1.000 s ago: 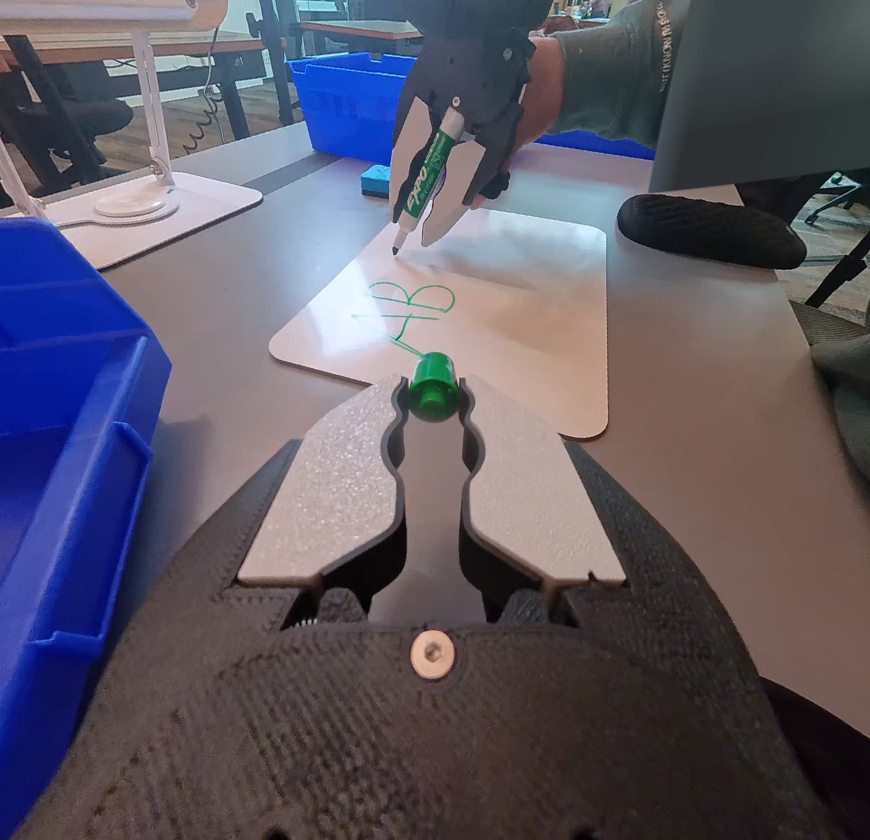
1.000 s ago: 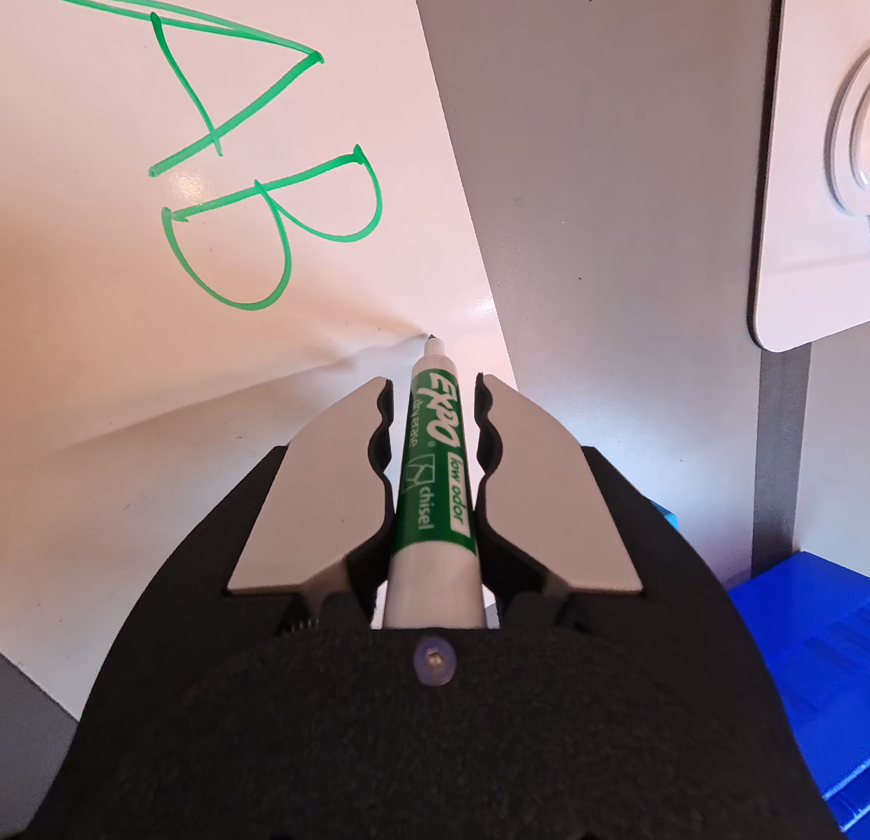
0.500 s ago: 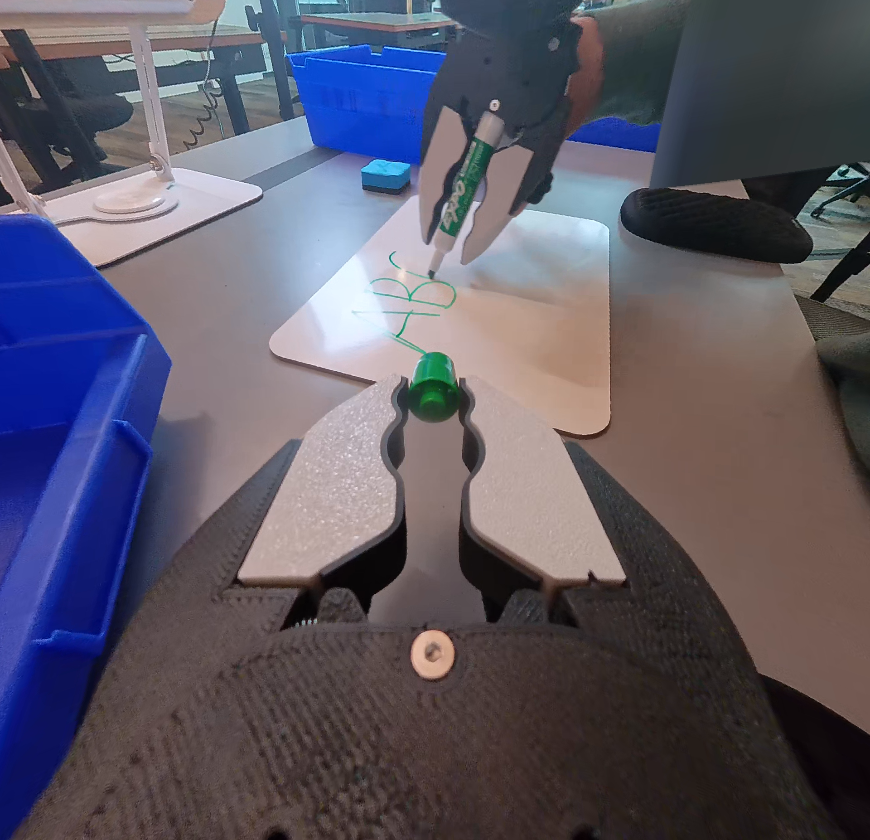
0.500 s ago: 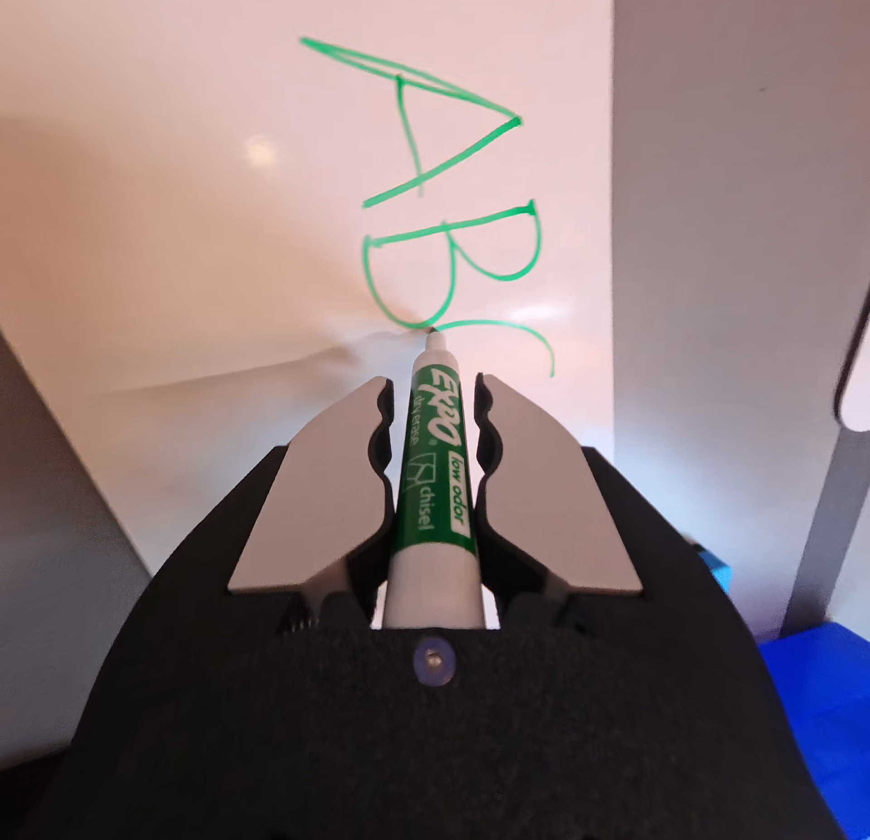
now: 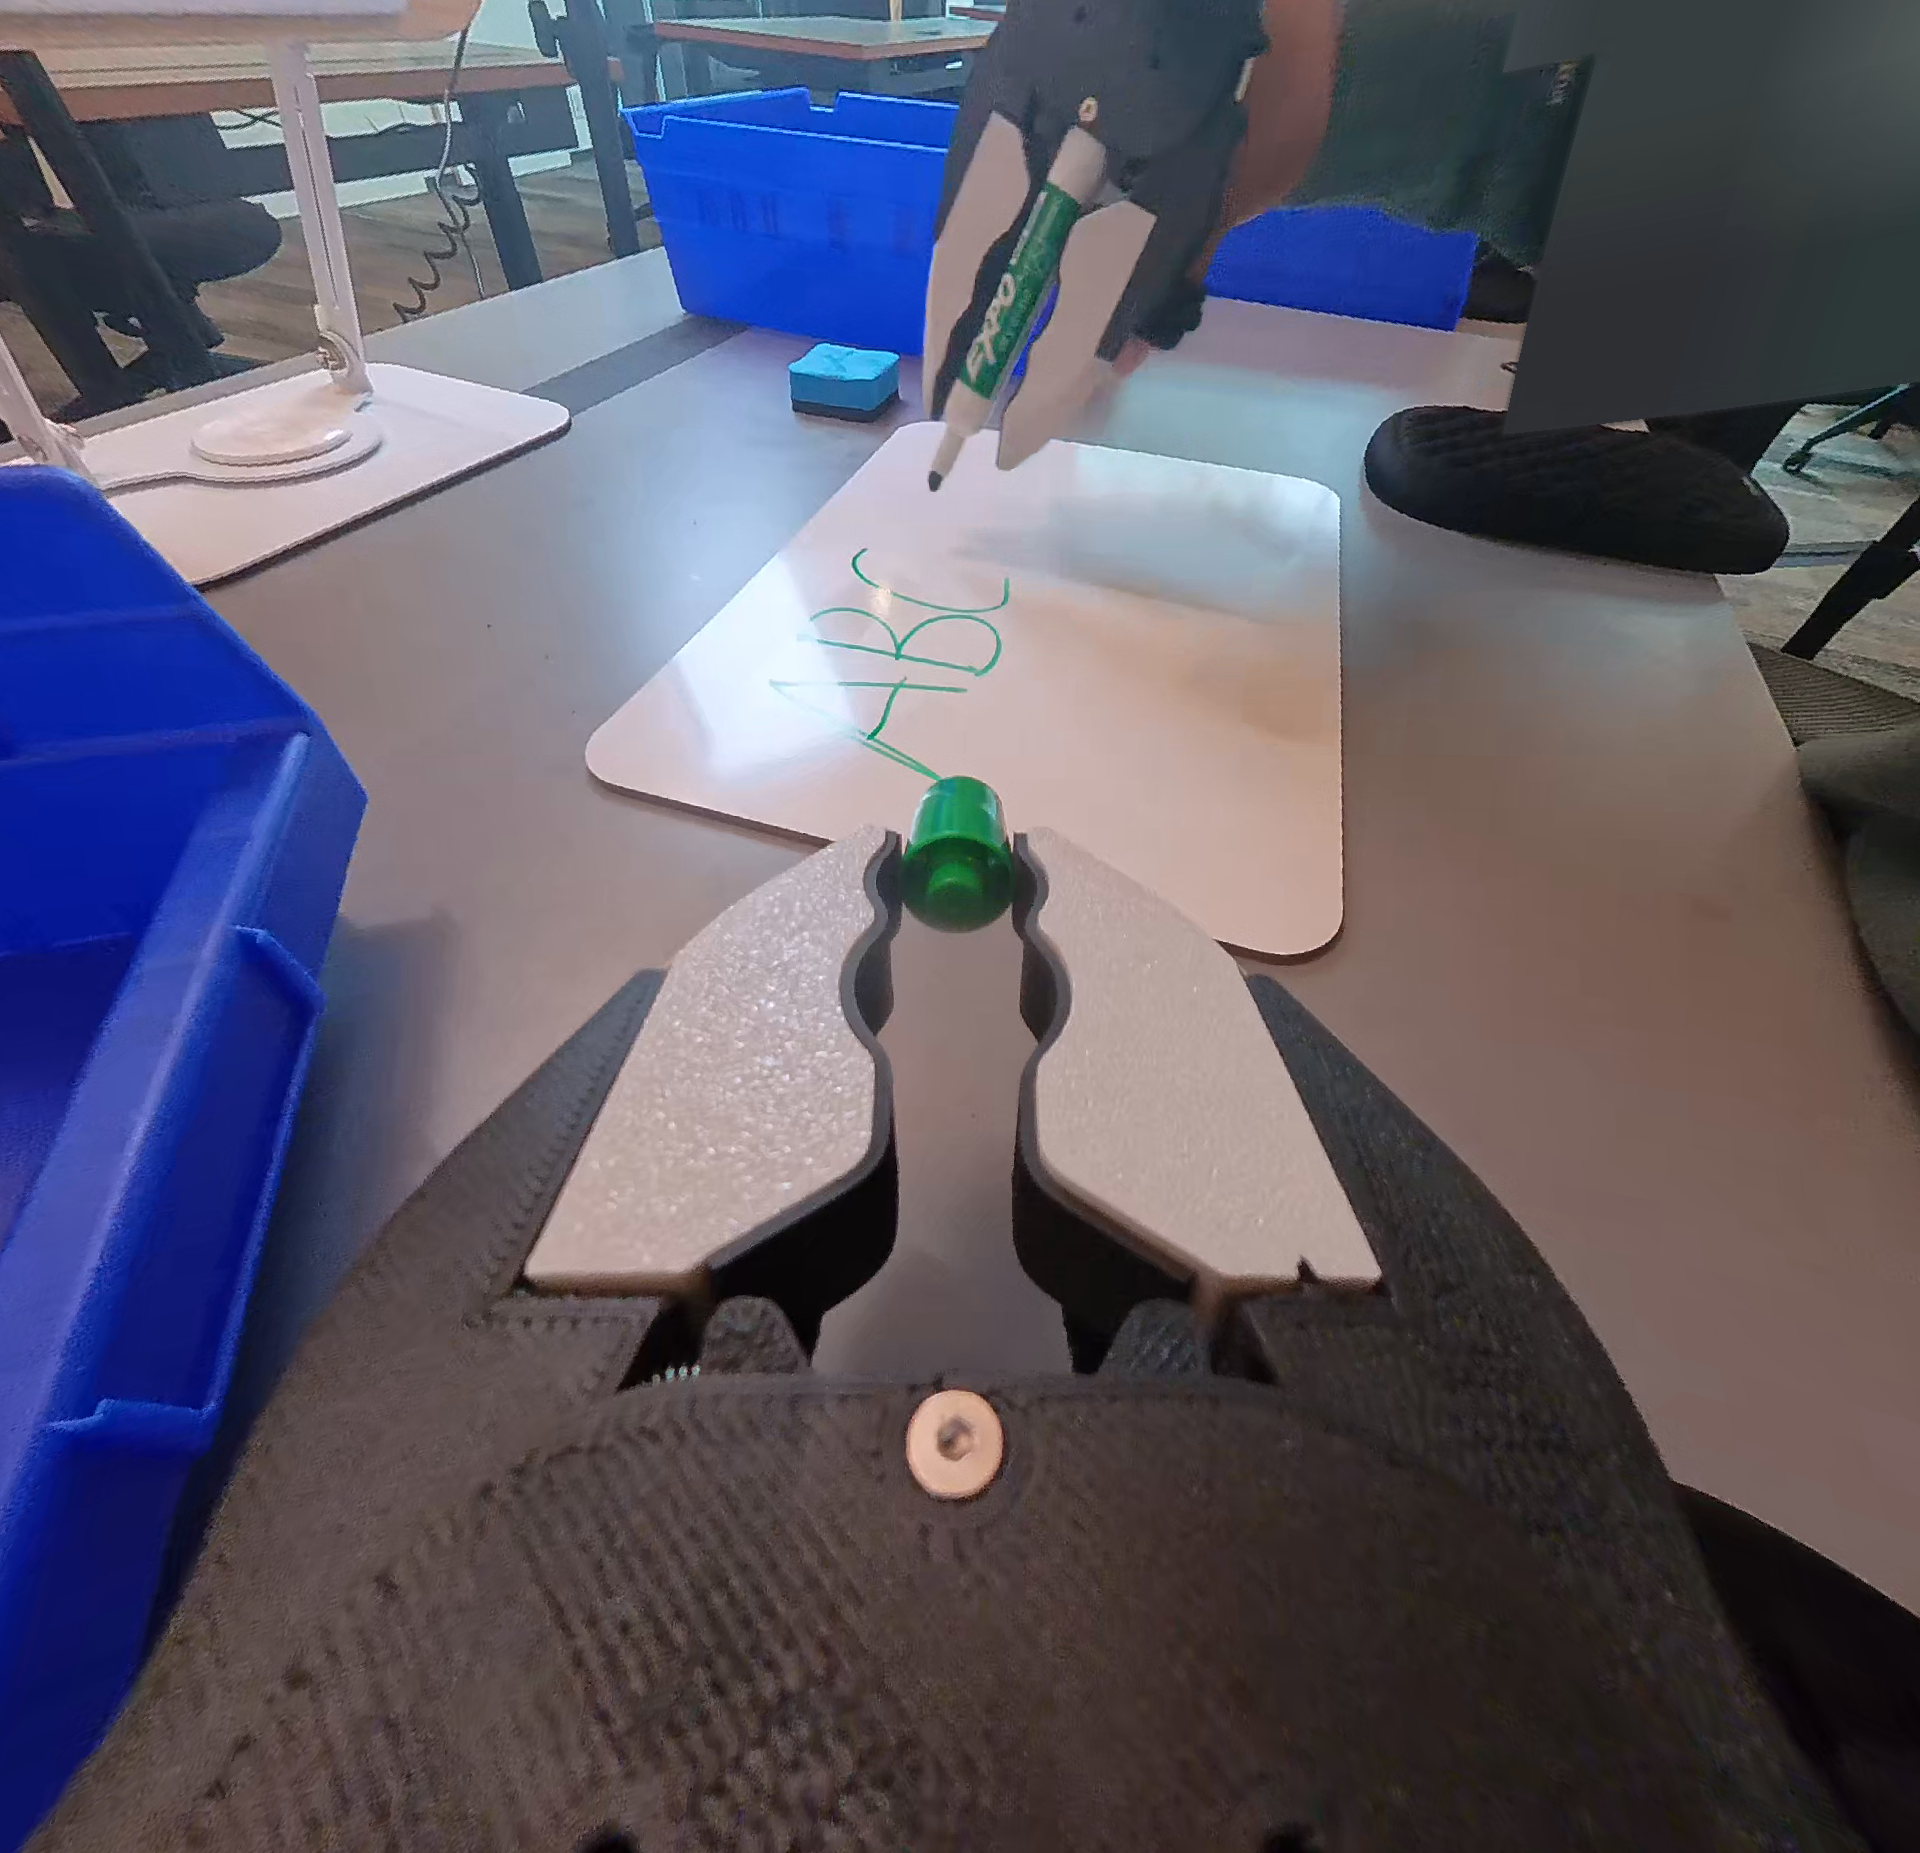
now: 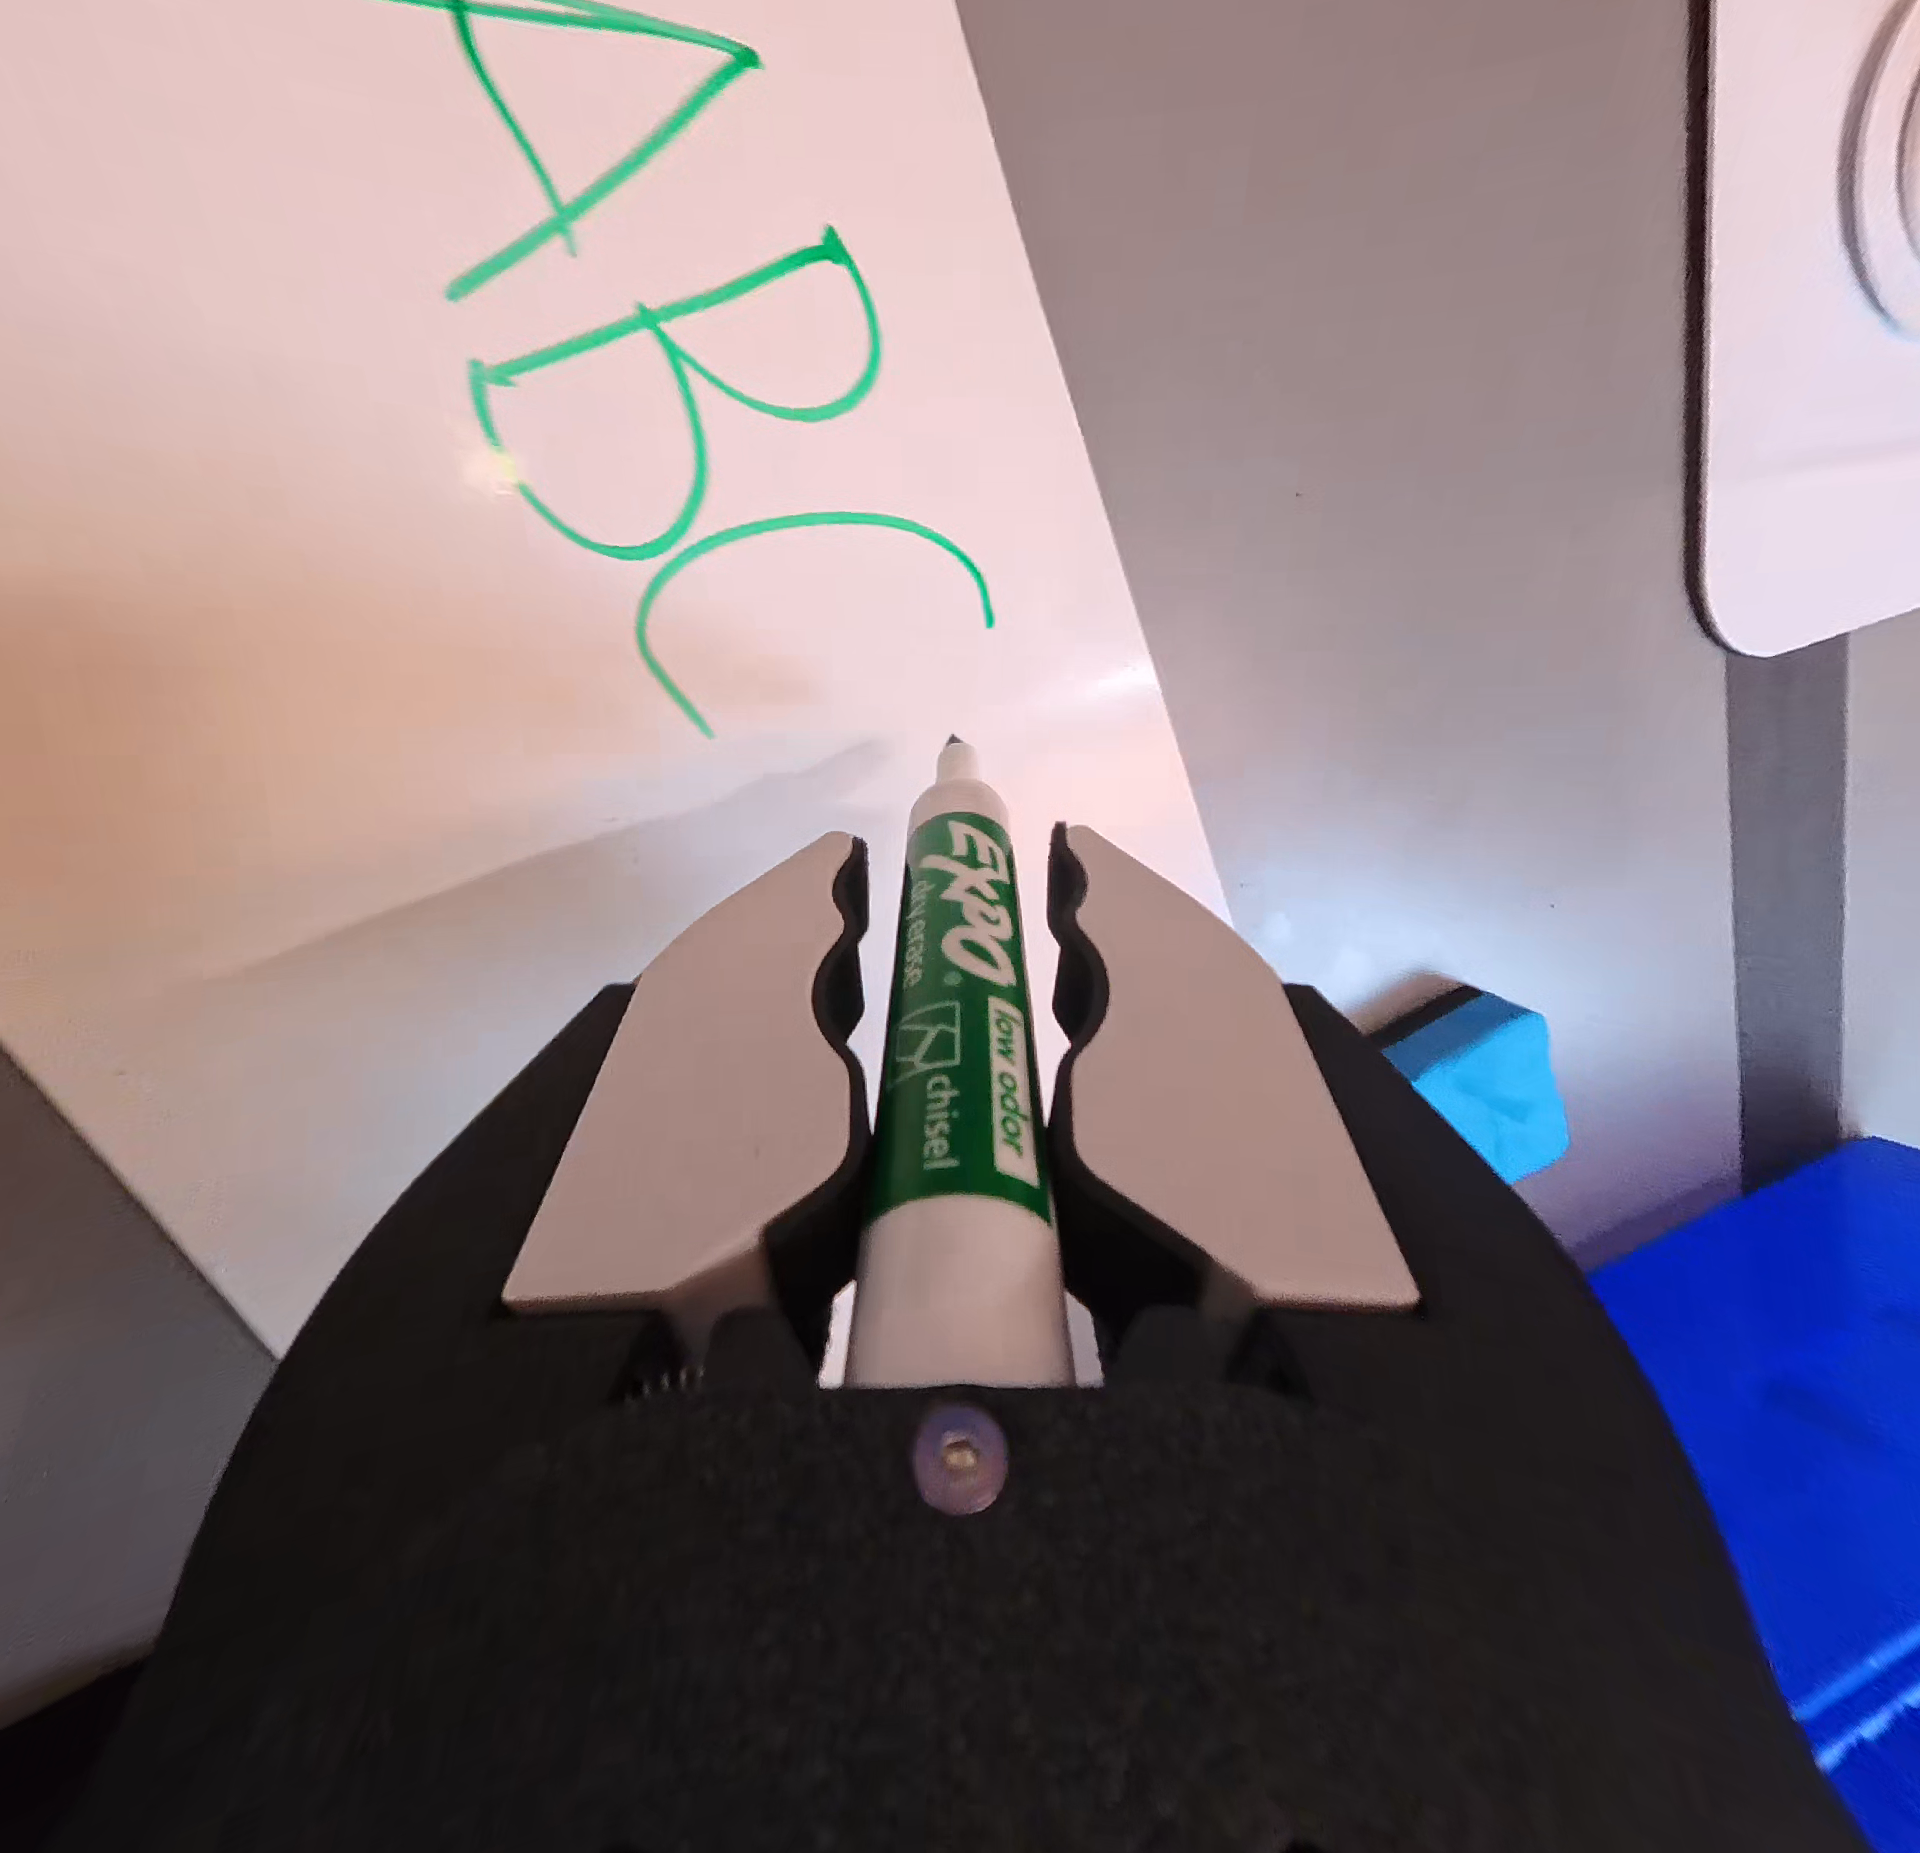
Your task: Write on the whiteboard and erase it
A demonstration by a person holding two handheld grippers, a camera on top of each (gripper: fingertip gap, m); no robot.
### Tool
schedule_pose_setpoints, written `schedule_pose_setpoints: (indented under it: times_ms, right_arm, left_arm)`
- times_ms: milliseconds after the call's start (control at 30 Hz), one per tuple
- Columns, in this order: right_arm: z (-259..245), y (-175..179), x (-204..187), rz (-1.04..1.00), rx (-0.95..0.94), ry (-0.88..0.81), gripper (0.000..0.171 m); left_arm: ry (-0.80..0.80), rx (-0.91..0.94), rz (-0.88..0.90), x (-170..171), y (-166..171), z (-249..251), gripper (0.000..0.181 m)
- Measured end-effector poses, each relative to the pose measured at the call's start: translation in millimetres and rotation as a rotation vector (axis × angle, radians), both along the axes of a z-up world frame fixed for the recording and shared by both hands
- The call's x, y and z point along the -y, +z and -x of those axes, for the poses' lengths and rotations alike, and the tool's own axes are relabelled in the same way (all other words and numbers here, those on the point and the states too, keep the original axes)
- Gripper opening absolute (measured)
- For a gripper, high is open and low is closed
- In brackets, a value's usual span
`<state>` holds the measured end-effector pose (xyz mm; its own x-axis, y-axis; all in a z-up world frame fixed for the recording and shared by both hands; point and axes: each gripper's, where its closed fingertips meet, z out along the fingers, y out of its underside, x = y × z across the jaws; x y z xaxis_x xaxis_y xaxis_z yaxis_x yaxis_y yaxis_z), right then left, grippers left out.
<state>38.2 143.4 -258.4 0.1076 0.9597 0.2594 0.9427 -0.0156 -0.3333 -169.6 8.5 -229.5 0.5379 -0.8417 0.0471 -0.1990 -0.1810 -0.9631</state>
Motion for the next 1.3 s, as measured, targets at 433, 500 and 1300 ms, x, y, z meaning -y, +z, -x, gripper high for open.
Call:
schedule_pose_setpoints:
  times_ms: [433,500,1300]
  right_arm:
    - [9.3,-15.4,-18.8,0.001,0.014,0.012,0.034]
    - [10.0,-16.2,-19.6,-0.001,0.014,0.014,0.034]
    - [10.5,-21.0,-22.2,-0.002,0.041,0.014,0.034]
  left_arm:
    - [-0.017,0.005,0.013,2.1,-0.3,-1.0,0.020]
    - [-0.016,0.003,0.013,2.0,-0.7,-0.8,0.020]
    - [-0.016,-0.003,0.016,1.6,-2.5,-0.4,0.020]
